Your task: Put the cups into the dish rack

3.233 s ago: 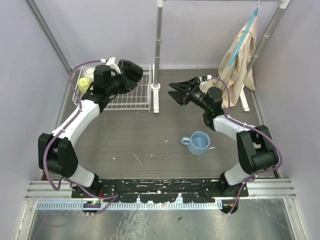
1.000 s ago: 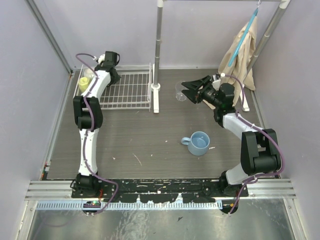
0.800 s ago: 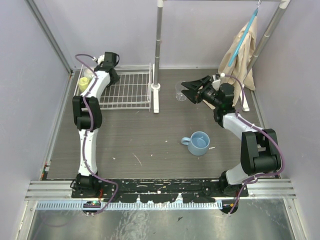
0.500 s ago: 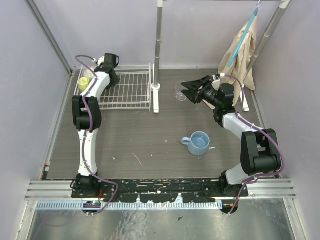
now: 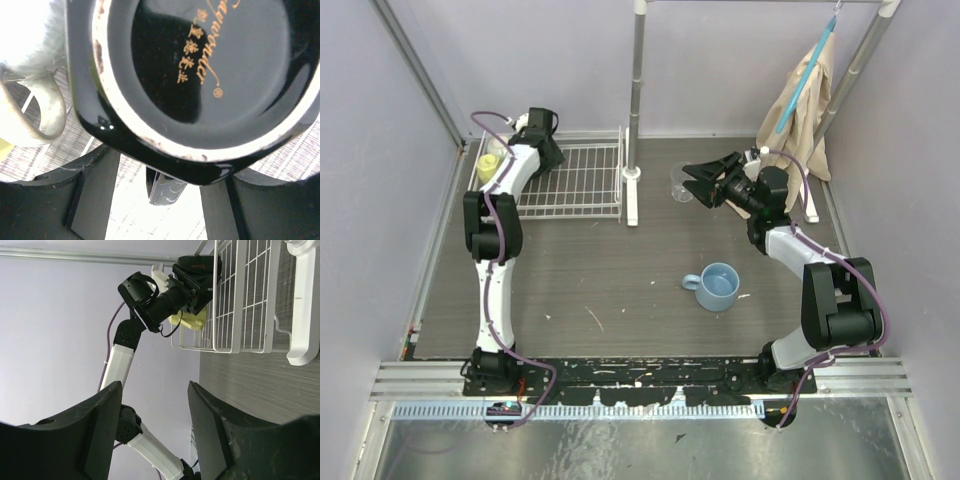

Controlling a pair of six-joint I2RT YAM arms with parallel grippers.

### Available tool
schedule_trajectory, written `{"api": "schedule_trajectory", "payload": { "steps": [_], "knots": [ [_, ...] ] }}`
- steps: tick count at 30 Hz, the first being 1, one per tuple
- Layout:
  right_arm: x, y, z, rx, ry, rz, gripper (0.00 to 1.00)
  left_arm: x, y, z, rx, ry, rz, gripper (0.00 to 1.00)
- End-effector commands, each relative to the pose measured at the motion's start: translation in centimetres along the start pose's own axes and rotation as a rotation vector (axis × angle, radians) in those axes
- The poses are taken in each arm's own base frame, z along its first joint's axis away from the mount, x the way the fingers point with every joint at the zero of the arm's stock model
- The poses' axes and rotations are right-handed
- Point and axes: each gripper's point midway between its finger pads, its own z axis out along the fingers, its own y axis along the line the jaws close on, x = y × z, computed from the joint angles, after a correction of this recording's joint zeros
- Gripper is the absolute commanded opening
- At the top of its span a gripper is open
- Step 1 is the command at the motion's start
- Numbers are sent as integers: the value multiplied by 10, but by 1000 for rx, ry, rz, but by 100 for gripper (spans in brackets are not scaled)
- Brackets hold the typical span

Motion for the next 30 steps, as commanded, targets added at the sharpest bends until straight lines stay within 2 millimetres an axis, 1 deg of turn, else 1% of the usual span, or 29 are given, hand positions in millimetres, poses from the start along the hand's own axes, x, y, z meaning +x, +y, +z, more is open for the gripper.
{"api": "schedule_trajectory", "payload": {
  "steps": [1, 6, 9, 11, 14, 15, 19, 20, 23, 28, 30],
  "knots": [
    [-4, 26, 1, -56, 2, -82, 61, -22, -1, -20, 27, -50, -11, 68],
    [-5, 21, 5, -12, 23, -107, 63, -21, 0, -28, 39, -53, -26, 71],
    [-8, 16, 7, 39, 32, -148, 66, -25, 1, -35, 53, -69, -35, 72],
    [-10, 11, 7, 85, 28, -187, 67, -29, 0, -42, 68, -85, -40, 72],
    [-14, -3, 3, 178, 26, -251, 67, -36, -6, -51, 107, -111, -46, 73],
    [-15, -5, 2, 200, 18, -268, 67, -36, -7, -52, 116, -113, -46, 74],
    [-23, -26, -7, 320, -14, -312, 66, -42, -12, -65, 160, -124, -51, 75],
    [-24, -30, -10, 349, -17, -325, 66, -40, -12, -67, 172, -121, -51, 77],
    [-24, -44, -21, 459, -1, -352, 65, -42, -15, -80, 214, -132, -59, 79],
    [-23, -56, -41, 595, 7, -361, 66, -43, -17, -104, 277, -139, -61, 79],
    [-20, -60, -48, 642, 11, -329, 68, -43, -16, -114, 299, -141, -62, 79]
  ]
}}
